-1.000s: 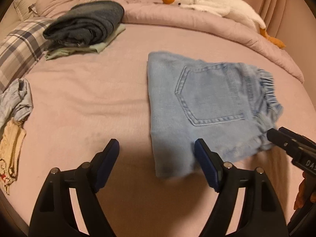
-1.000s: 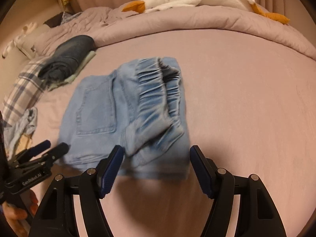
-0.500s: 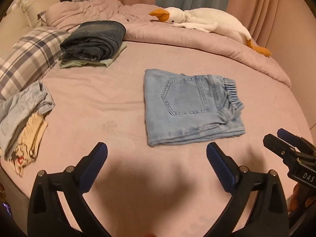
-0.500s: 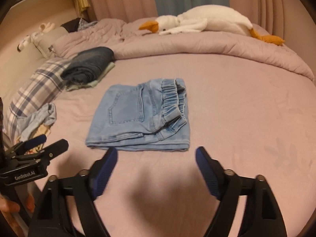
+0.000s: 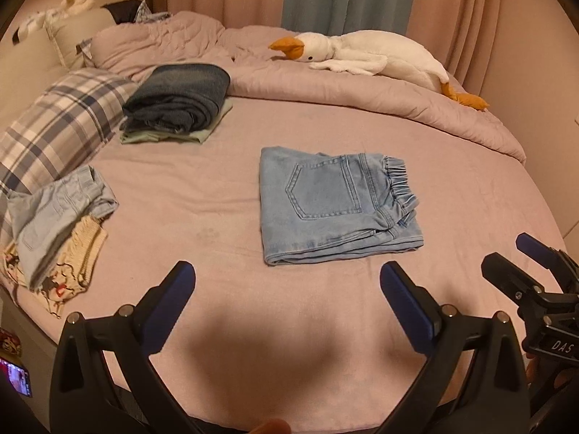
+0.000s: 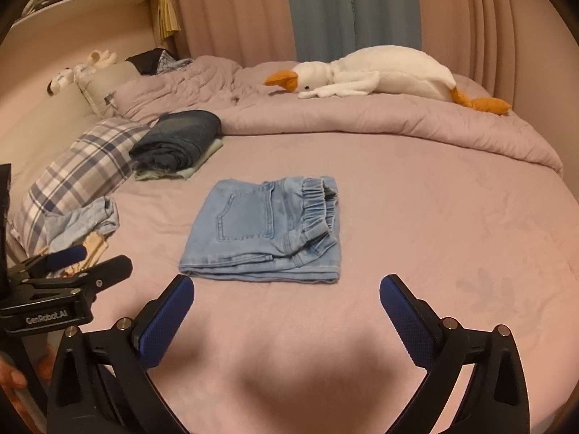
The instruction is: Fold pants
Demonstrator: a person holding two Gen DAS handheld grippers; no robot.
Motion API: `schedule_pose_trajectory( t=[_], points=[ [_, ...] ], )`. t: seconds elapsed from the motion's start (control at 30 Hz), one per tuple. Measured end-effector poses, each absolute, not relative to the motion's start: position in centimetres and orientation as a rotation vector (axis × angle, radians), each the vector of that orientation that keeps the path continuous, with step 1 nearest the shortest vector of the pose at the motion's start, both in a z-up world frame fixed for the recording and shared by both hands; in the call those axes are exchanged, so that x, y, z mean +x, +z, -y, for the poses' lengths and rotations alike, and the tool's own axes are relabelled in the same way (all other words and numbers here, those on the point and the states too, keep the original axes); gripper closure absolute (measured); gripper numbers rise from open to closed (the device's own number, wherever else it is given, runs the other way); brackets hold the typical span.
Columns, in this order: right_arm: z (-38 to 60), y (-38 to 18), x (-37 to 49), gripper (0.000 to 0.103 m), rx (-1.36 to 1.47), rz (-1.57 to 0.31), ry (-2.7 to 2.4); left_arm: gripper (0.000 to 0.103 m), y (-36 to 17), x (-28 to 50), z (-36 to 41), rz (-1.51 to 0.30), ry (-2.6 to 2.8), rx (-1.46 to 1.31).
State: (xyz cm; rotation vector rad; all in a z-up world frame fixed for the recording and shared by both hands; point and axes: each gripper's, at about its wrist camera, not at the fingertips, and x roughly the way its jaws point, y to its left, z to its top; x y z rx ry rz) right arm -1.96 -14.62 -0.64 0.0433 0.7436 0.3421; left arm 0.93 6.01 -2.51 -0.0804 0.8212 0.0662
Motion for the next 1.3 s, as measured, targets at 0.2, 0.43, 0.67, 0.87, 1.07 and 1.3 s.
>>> schedule_pose_trajectory(
  t=[0.2,0.43,0.67,0.87,1.07,1.3],
  points=[
    [14.4,-0.6,-2.3,0.001,0.057,-0.749,0.362,0.001,-2.1,0.5,-5.5,-0.802,0.089,-0.027],
    [13.8,-0.5,-2.8,0.001,0.034,-0.747,0.368,0.001,-1.9,0.2,-5.3,-0.791,0.092,-0.005],
    [13.6,-0.3,-2.9,0.001,0.038,-0.745,0.367,0.001,-1.8,0.1,-5.1,-0.787,0.096,-0.004],
    [13.2,-0.2,-3.0,0.001,0.032,-0.745,0.370,0.001,-1.7,0.0,-5.1,-0.787,0.094,-0.005],
    [13.1,-0.2,-2.8,0.001,0.032,-0.750,0.373,0.001,-1.7,0.0,-5.0,-0.792,0.095,-0.003],
    [13.1,-0.3,-2.8,0.001,0.027,-0.751,0.370,0.001,-1.7,0.1,-4.9,-0.794,0.091,-0.007]
  ],
)
